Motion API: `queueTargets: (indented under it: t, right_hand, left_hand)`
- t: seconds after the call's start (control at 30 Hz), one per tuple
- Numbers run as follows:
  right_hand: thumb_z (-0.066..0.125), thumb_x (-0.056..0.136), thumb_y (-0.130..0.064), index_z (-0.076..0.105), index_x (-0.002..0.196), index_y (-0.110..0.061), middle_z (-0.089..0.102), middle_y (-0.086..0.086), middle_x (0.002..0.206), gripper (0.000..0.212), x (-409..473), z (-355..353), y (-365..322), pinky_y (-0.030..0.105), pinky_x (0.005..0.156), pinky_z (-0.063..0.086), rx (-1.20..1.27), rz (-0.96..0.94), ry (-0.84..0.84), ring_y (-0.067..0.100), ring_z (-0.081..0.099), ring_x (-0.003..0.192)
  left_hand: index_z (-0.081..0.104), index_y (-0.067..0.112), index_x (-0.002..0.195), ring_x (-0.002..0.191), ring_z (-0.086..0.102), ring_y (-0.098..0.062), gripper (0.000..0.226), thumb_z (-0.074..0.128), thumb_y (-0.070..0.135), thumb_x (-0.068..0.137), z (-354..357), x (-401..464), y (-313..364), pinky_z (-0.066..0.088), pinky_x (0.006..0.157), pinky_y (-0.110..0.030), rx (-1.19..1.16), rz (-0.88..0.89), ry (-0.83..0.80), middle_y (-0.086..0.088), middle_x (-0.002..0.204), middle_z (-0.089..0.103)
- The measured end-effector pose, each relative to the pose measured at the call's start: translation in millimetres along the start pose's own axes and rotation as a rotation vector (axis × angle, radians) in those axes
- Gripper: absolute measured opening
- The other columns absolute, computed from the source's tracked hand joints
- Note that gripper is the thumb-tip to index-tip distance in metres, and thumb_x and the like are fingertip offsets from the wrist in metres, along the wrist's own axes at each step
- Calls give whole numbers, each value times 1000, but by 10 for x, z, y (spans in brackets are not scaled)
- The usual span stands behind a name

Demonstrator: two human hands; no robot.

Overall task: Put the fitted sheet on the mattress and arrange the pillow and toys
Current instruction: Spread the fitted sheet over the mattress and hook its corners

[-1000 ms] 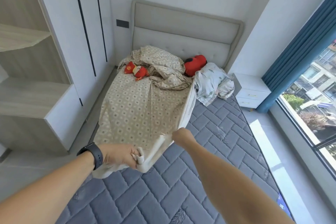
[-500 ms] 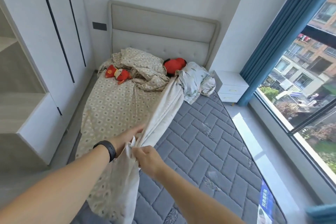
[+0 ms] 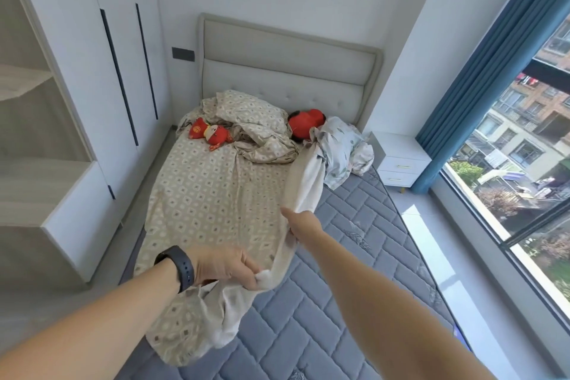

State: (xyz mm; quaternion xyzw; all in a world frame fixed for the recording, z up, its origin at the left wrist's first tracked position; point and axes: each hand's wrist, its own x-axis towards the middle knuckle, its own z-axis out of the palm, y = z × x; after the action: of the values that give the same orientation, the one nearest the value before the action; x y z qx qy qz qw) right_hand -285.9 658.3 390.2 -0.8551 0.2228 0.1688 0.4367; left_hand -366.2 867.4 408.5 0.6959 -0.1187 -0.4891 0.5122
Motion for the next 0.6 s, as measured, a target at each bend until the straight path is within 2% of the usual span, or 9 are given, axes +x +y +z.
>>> queueTargets:
  t: [0.1, 0.17, 0.23, 0.27, 0.33, 0.4, 0.47, 0.53, 0.6]
  right_hand:
    - [54, 97, -28, 58, 103, -8, 61, 6, 90, 21, 108, -46, 6, 35, 77, 54, -327, -9, 41, 29, 63, 89]
    - [45, 99, -14, 61, 117, -3, 63, 13, 107, 26, 154, -59, 81, 36, 84, 53, -482, -17, -5, 32, 63, 101]
    - [42, 97, -19, 62, 102, -5, 60, 10, 93, 25, 186, -41, 157, 34, 74, 44, -273, -43, 1, 27, 59, 84]
    - [41, 93, -24, 56, 84, -8, 52, 6, 78, 24, 165, -45, 169, 34, 67, 37, -94, -66, 45, 23, 50, 70]
    - [41, 90, -24, 40, 65, -9, 37, 4, 64, 29, 126, -104, 207, 37, 62, 27, 304, -67, 228, 21, 34, 61]
    - [42, 94, -20, 45, 64, -7, 45, 6, 65, 32, 67, -277, 255, 39, 60, 30, 607, -14, 391, 23, 39, 63]
    - [43, 93, -24, 55, 71, -9, 58, 10, 79, 30, 11, -553, 385, 41, 65, 40, 776, 70, 563, 27, 51, 73]
    - [43, 91, -30, 58, 77, -9, 59, 9, 83, 30, -35, -829, 566, 40, 66, 43, 893, 141, 691, 27, 53, 75]
    - [41, 90, -32, 60, 85, -1, 57, 10, 85, 37, -95, -1045, 767, 40, 67, 44, 896, 168, 770, 28, 53, 77]
  left_hand:
    - [74, 15, 80, 58, 52, -8, 5, 74, 17, 75, 58, -59, -59, 44, 61, -21, 51, -17, -26, 5, 62, 56]
    - [78, 21, 79, 61, 54, -6, 4, 76, 21, 76, 19, -102, -163, 44, 64, -21, 72, -32, -12, 7, 64, 60]
    - [81, 23, 93, 72, 60, -6, 15, 76, 25, 79, -77, -118, -330, 48, 70, -20, 40, -51, 38, 9, 76, 68]
    - [81, 23, 99, 79, 62, -8, 23, 75, 29, 78, -133, -112, -418, 49, 75, -21, 29, -58, 95, 8, 84, 70]
    - [77, 18, 108, 89, 64, -14, 41, 75, 37, 71, -274, -37, -621, 49, 82, -28, 46, -59, 253, 0, 97, 71]
    - [72, 11, 107, 90, 67, -20, 45, 76, 35, 70, -404, 44, -761, 52, 80, -33, 47, -60, 431, -8, 101, 73]
    - [72, 10, 99, 85, 70, -20, 23, 76, 22, 81, -465, 132, -774, 53, 72, -28, 22, -41, 539, -7, 95, 74]
    - [73, 9, 96, 85, 70, -20, 11, 71, 18, 90, -451, 251, -700, 51, 73, -24, 10, 4, 552, -3, 89, 74]
    - [75, 8, 99, 90, 70, -22, 18, 68, 23, 91, -391, 434, -575, 49, 79, -27, 87, 29, 478, -2, 91, 74]
